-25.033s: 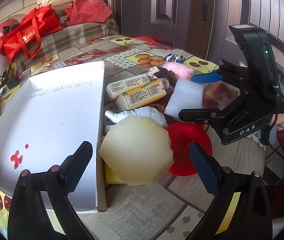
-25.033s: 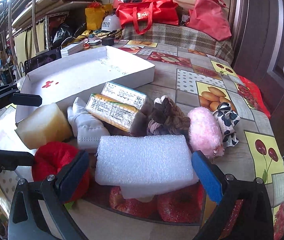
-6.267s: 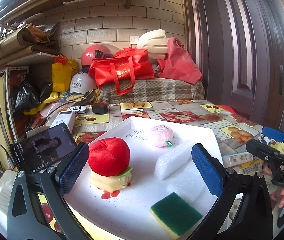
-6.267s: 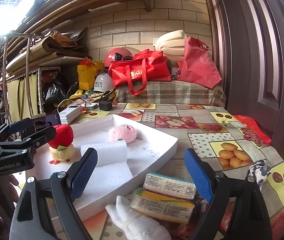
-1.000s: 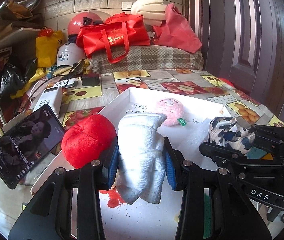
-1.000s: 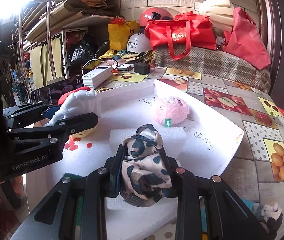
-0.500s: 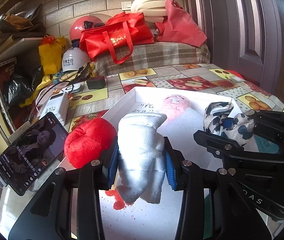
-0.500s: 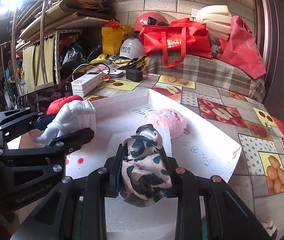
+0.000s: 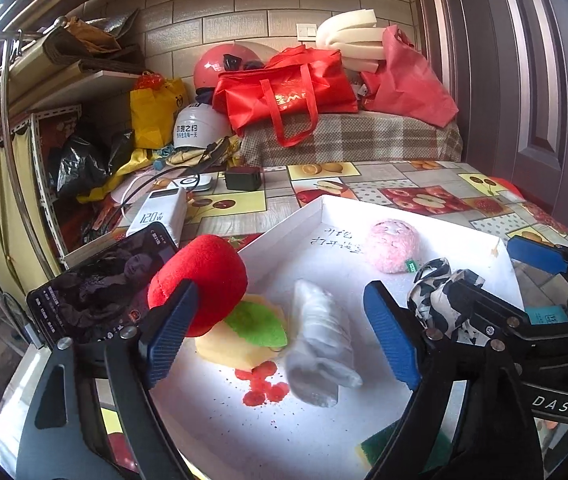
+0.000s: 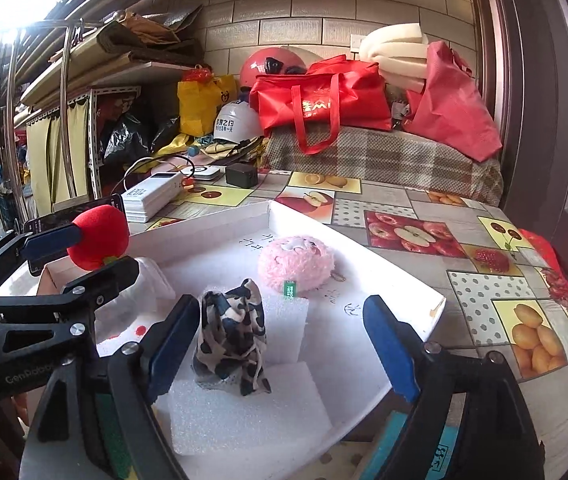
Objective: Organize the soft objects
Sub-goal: 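Open both tools to drop the glove and pouch into the box, then withdraw both tools from the box back to the table items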
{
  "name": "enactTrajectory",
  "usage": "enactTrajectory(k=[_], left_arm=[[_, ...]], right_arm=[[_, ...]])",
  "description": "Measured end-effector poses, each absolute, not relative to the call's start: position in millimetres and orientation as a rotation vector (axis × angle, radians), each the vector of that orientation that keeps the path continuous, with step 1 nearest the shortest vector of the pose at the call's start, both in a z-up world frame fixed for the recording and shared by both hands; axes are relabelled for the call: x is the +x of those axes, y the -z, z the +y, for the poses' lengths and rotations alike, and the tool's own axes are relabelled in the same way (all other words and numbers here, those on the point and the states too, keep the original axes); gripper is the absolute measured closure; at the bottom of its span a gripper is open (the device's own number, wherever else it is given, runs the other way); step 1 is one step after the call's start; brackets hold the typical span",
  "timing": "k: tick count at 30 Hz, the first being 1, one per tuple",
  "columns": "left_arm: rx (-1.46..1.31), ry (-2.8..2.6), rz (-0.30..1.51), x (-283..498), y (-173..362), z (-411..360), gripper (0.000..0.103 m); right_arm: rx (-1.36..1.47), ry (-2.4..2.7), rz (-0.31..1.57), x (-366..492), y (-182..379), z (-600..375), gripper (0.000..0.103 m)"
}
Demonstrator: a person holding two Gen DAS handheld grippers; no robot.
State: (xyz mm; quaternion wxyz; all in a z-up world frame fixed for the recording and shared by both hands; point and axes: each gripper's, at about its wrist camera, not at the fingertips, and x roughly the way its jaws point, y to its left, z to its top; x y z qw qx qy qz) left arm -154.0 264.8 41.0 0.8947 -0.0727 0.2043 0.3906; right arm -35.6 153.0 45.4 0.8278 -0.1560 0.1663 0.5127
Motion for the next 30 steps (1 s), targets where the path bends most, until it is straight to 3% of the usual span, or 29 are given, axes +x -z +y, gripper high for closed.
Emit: enactTrajectory(k=[6,9,12,30], left_arm=[[-0.138,-0.844,0.384,-161,-43,261,0.009],[-0.137,-0.864,0.343,-167,-45,258,0.008],[-0.141,-0.889,0.321,-172,-45,258,0.0],[-0.132,-0.872,0.251,-183,-49,238,0.0]], right_arm=[[-0.317,-1.086,0.332,-36,-47,149,0.012],[-0.313,-1.085,0.319,-37,-47,147,0.0],[-0.298,-1.088,0.302,-38,-49,144,0.0],[-0.2,-1.116,0.234,-45,-55,107,0.0]])
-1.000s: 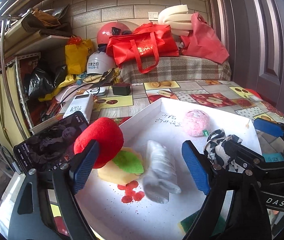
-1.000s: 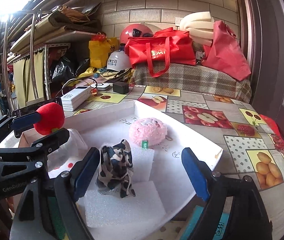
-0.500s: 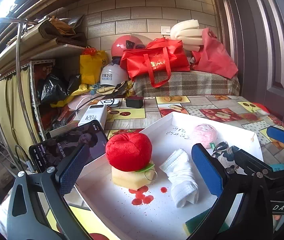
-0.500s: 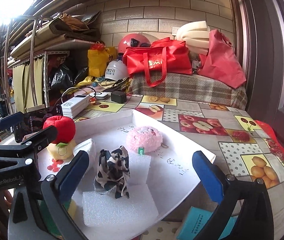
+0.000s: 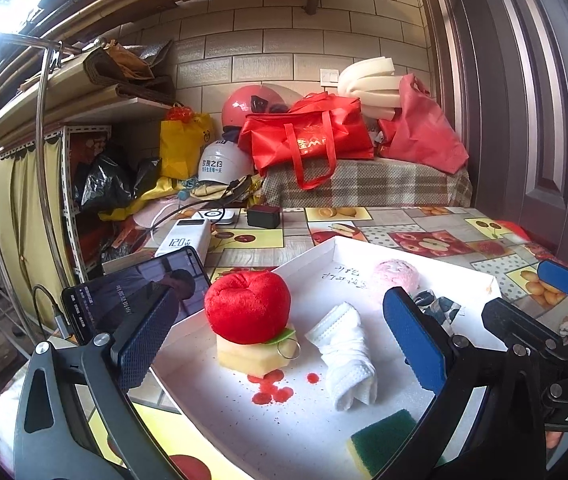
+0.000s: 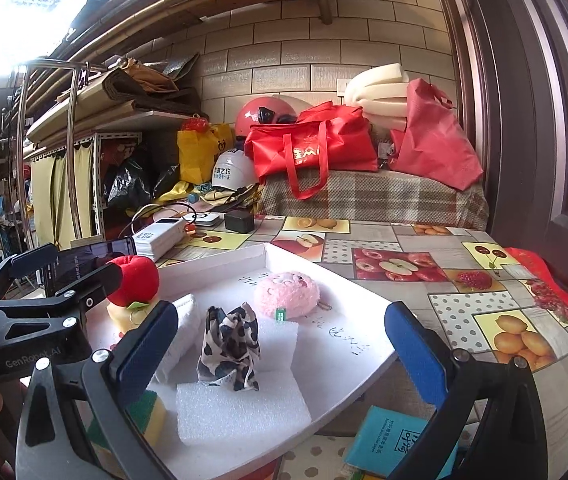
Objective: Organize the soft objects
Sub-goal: 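Withdraw both tools from the box back to the table items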
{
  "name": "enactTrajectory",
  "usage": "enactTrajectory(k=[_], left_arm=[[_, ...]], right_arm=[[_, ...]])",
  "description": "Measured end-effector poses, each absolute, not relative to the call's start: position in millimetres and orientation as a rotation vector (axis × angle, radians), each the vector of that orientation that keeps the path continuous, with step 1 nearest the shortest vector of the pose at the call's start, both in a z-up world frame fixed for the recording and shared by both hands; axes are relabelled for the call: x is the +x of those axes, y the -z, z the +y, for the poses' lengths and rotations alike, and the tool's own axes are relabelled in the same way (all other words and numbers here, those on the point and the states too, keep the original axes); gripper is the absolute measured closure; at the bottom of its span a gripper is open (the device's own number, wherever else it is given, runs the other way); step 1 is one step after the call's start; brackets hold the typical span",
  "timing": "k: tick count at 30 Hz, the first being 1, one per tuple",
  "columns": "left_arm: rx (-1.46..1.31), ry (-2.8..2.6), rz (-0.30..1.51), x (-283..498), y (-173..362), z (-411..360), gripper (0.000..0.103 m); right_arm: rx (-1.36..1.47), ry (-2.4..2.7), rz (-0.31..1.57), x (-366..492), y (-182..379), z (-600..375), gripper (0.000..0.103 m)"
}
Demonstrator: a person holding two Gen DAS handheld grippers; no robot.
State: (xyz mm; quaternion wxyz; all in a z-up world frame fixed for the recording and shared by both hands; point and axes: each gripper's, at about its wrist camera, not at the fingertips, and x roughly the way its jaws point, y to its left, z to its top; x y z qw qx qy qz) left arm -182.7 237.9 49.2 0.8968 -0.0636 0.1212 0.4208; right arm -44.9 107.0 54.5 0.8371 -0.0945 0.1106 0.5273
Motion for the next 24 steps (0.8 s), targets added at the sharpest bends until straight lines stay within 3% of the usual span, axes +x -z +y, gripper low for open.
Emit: enactTrajectory(k=[14,21,24], left_arm=[[-0.129,-0.764,0.242,-179,-51,205,0.0],[-0.097,-0.642,0.273,-166,-53,178,0.0],[-0.067,-0.557,0.317,-153,-51,161,0.0]], right_arm=[[-0.139,-1.103,0.269,-36,-56,43,0.0],[0.008,-0.954,0.172,-4,-69,-31,0.0],[0.058,-0.851,0.241,25,-67,-56,0.0]])
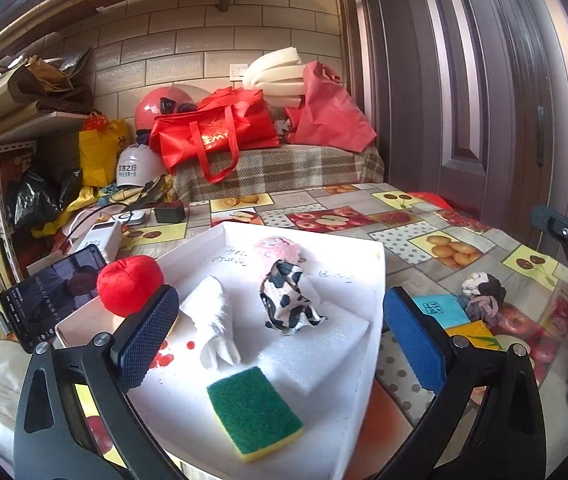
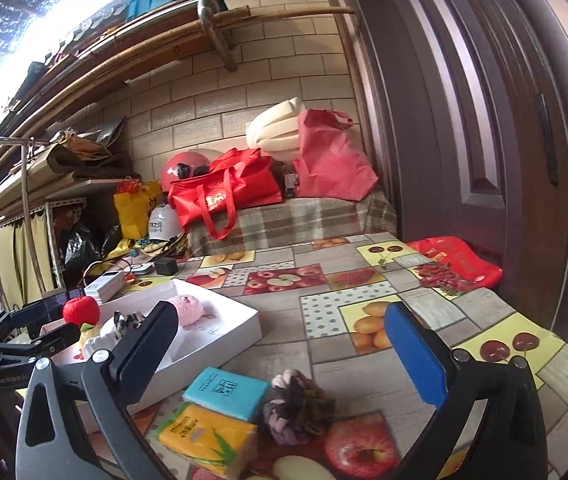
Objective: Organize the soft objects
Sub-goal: 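Withdraw both tools from the box back to the table items, then grasp the yellow tissue pack with the left tool while the right tool grasps the braided rope toy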
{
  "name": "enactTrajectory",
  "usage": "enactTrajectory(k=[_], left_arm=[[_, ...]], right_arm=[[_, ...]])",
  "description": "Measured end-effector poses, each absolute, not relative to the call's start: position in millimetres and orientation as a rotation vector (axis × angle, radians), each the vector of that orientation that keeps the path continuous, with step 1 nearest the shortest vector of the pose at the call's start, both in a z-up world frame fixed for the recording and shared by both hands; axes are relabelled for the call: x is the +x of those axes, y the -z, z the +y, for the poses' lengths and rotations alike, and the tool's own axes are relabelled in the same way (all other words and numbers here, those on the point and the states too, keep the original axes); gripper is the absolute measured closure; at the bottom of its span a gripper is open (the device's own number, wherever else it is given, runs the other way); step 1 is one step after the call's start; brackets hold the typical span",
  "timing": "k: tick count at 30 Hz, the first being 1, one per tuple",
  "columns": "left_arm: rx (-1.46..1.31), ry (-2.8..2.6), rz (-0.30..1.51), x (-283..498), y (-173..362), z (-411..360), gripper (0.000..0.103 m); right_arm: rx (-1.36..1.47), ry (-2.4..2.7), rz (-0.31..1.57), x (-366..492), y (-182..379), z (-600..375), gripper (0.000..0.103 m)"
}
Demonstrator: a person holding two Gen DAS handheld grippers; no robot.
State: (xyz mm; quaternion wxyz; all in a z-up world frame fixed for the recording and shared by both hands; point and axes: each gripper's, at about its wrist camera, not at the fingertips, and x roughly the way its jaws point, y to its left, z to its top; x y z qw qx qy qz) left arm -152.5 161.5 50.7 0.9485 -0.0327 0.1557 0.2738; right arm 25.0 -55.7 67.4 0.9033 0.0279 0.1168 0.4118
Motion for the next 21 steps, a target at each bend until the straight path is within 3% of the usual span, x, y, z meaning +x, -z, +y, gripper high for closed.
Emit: enactTrajectory(k=[7,11,17,20,21], left_arm=[[-0.096,-0.245,0.484,-105,-43,115,0.0],[-0.082,-0.231,0.636,-70,-32,95,0.001],[-0.137,-0.212,0.714,-49,-22,90,0.001],[-0.153,-0.208,0.762,-41,-15,92,0.002],[-0.149,-0.22,0.772,-40,-14,91,0.002]], right_arm=[[0.099,-0.839,0.501,83,-50,-73,0.0],[0.04,-0.909,0.55,79,-44,-59,0.0],[-0.12,-1.035,0.56,63,-40,-19,0.0],[-0.164,-1.057,0.626,68,-33,0,0.017],[-0.169,-1.058,0.651,70,-31,4,0.029]])
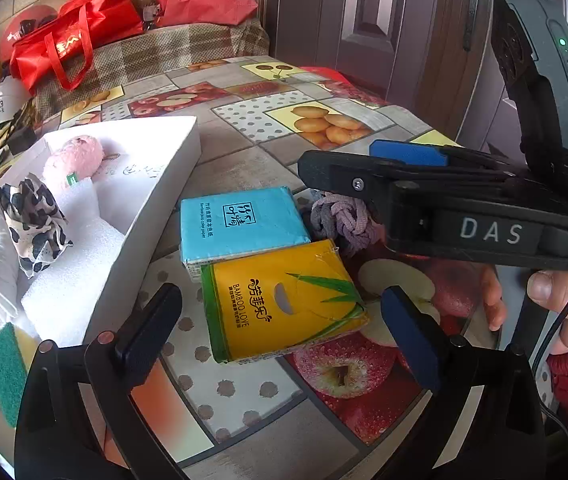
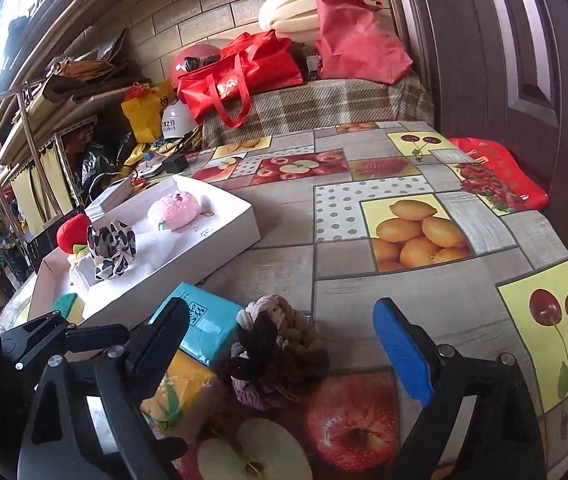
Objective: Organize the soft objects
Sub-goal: 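Grasp the yellow tissue pack with the left tool while the right tool grasps the braided rope toy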
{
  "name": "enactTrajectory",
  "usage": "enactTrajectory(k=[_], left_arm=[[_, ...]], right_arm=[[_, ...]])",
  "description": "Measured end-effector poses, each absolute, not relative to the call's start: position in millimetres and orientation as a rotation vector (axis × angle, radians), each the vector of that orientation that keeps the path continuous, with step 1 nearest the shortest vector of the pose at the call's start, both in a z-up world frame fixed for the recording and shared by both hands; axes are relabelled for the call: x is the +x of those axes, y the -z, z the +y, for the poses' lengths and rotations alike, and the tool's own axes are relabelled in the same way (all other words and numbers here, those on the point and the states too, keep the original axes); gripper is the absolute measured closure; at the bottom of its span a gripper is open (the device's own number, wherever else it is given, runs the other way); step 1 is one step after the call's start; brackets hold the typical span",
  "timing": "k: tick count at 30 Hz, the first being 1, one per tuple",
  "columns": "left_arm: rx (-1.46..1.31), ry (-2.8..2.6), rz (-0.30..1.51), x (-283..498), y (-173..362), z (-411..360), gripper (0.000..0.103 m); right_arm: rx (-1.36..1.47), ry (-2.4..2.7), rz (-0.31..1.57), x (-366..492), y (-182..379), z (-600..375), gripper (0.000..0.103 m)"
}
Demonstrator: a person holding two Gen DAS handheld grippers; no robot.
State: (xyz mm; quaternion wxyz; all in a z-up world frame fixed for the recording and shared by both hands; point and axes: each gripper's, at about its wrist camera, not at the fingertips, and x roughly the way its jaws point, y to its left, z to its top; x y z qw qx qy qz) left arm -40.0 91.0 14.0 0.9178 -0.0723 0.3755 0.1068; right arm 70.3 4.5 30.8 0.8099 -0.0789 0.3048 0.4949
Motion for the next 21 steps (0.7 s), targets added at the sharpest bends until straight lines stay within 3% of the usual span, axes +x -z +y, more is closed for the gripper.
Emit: enactTrajectory(k=[2,3,4,5,6,7,14,21], left_arm=[[-0.133,-0.233,0.789,-37,-12,90,0.002],[-0.121,-0.244,0.802,-35,-11,89,0.002],[-0.111,-0.249,0.81,-34,-10,88,0.004],[-0.105,-0.246,0.809,-34,-10,86,0.01],[-0.106,-0.231,0.808,-34,-10,86,0.026],[-0.111,-0.23,0.802,-35,-10,87,0.026],[-0.115,-0.204,0.704,-49,-23,86,0.027],[-0.048,-0.222,0.49,-82,-47,72,0.026]], right_arm=[[-0.176,-1.052,0.709,77,-24,10,0.045],[-0.162,-1.066,0.737,82,-22,10,0.062],[-0.137,-1.075,0.754,85,-20,7,0.072],[-0.106,-1.076,0.757,88,-20,3,0.072],[-0.075,-1.077,0.75,90,-21,-3,0.081],[-0.043,-1.078,0.737,91,-23,-10,0.086],[0.081,-1.078,0.618,85,-39,-40,0.086],[0.158,-1.079,0.478,65,-55,-70,0.086]])
